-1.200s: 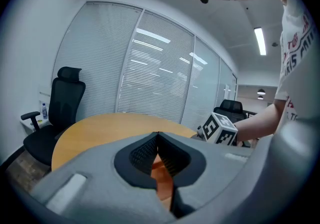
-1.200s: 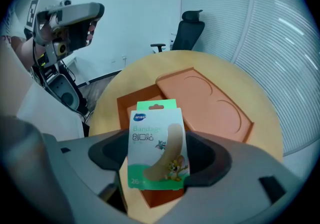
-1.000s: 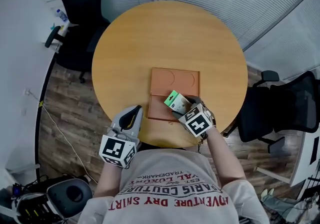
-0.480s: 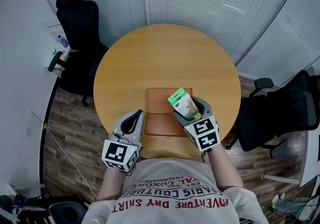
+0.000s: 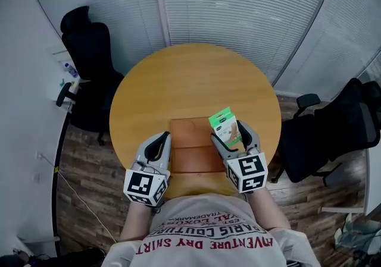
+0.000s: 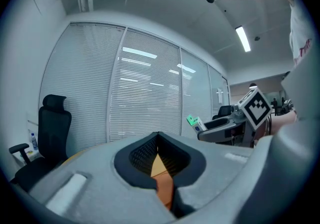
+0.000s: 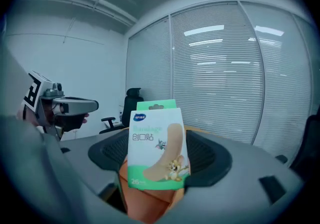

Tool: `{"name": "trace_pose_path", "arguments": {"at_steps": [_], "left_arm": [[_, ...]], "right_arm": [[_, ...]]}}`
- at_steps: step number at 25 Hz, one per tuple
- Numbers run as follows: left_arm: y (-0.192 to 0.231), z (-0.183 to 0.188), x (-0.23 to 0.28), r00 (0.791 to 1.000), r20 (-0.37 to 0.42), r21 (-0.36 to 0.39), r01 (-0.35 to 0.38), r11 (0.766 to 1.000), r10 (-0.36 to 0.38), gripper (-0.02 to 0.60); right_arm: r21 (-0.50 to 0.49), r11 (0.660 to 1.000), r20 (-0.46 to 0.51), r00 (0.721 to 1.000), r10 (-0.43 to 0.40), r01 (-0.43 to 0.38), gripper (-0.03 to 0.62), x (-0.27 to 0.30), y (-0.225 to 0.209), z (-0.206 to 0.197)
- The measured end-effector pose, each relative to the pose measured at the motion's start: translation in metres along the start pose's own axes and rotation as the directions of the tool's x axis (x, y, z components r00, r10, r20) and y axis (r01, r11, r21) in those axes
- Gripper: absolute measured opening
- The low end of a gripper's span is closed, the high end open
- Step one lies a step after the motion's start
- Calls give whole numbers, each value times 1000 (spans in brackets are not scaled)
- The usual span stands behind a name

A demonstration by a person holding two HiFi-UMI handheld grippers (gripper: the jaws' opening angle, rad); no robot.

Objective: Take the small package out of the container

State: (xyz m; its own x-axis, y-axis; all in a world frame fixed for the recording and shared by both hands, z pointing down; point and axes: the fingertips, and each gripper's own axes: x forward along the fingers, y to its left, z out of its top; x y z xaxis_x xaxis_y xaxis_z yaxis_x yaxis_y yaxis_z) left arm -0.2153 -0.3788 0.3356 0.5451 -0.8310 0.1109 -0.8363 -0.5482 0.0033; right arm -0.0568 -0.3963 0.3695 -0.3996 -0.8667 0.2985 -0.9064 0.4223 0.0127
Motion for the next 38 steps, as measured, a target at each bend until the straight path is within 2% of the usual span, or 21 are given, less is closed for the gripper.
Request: {"name": "trace_pose_path", "arguments": {"at_steps": [6, 11, 17, 25, 30, 38], "left_arm": [[4, -3, 2, 1000, 4, -1, 15, 1000, -15, 12], [11, -6, 1, 1000, 2, -8, 3, 1000, -3, 12], [9, -11, 7, 1000, -17, -12, -20, 1000, 20, 11], [11, -20, 9, 998, -46, 4, -39, 999, 39, 12], [8, -20, 5, 998, -46, 10, -39, 999, 39, 11], [6, -20, 1, 998, -39, 5, -39, 999, 39, 11]], "right_arm": [[40, 996, 32, 996, -81, 80, 359, 2, -4, -1], [53, 994, 54, 993, -103, 100, 359, 3, -3, 1], [50, 995, 64, 994, -88, 84, 359, 5, -7, -1], [99, 993, 74, 995, -66, 59, 359, 7, -7, -1], [100, 994, 98, 994, -52, 42, 359, 3, -1, 4], [126, 992, 78, 996, -35, 25, 359, 0, 2, 7]]}}
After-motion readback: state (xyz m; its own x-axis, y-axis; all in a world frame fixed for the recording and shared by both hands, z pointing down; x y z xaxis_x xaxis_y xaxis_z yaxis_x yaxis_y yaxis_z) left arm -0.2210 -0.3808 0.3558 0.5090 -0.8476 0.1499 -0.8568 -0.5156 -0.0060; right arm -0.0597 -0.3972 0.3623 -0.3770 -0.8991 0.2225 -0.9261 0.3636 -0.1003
